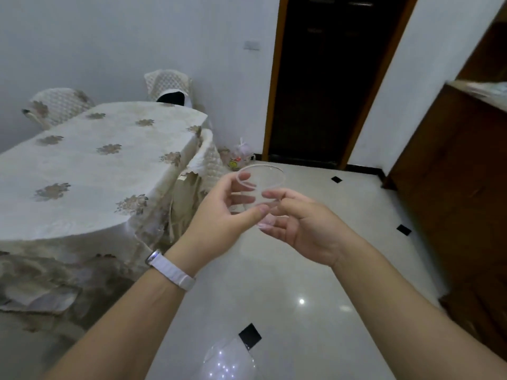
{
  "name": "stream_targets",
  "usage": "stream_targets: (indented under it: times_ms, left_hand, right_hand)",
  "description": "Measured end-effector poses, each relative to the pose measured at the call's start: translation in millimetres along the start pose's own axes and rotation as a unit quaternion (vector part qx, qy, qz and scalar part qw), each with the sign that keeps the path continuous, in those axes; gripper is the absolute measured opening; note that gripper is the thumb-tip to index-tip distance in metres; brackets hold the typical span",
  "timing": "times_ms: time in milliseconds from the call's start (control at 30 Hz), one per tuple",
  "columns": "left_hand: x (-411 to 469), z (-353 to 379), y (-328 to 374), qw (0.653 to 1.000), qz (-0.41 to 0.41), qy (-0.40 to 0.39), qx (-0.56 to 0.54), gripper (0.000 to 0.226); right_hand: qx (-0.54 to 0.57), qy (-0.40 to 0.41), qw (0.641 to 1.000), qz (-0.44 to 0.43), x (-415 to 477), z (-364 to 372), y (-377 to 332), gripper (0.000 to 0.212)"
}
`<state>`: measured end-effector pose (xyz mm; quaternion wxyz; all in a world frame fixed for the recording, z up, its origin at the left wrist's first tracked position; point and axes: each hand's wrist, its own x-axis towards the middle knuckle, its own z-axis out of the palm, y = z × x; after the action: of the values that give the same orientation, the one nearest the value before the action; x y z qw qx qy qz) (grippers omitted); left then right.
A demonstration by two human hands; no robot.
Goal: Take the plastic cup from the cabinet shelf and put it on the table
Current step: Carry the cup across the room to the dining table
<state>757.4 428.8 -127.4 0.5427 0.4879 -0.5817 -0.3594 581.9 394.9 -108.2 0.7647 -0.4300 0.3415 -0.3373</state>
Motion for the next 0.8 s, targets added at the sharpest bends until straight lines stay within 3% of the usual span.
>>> stream_targets:
  times_ms: [300,800]
  left_hand:
    - [110.2,51.6,-30.7,0.997,-0.016,-0.073,0.009,0.059]
    - [340.7,188.7,-66.6,0.996,-0.024,-0.074,0.038,0.057]
  right_hand:
    - [0.043,0.068,0.997,-0.006,72.1,-81.9,-32.1,0.041]
    - [0.046,0.076,0.996,-0.002,207.7,-278.2,-157.3,0.038]
